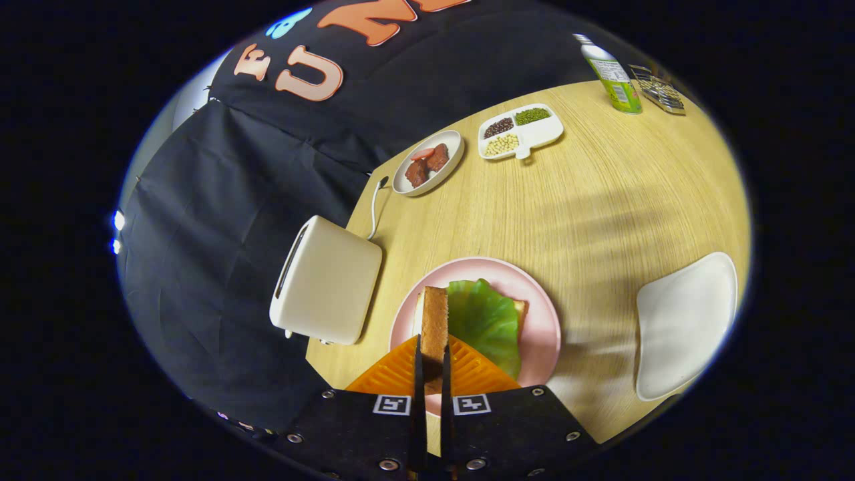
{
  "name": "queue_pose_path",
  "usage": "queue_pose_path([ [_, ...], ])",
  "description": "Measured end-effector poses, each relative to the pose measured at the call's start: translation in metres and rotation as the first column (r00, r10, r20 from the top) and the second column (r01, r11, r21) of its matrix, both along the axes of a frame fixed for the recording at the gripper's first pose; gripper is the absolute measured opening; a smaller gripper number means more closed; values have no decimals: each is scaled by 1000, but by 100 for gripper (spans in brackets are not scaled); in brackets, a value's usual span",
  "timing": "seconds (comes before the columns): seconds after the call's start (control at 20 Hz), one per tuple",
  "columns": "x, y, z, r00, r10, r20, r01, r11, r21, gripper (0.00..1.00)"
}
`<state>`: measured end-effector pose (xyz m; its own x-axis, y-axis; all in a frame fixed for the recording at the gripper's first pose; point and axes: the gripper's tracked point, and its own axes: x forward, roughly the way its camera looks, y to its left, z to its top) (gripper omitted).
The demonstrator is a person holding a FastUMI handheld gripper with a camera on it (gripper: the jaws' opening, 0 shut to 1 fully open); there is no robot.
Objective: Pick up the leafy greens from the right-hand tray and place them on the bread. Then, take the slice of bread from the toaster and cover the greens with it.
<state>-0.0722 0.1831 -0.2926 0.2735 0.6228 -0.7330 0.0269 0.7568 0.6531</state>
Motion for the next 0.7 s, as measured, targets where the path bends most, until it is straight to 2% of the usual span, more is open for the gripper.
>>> queue_pose_path([
  [0.25,-4,-13,-19,1000,8,19,-6,997,-80,9],
  [0.35,3,-24,-21,997,24,70,-14,990,-141,16],
  [0.4,1,-24,-22,995,41,90,-26,986,-166,25],
  [0.7,11,-39,-23,982,65,177,-13,960,-279,46],
])
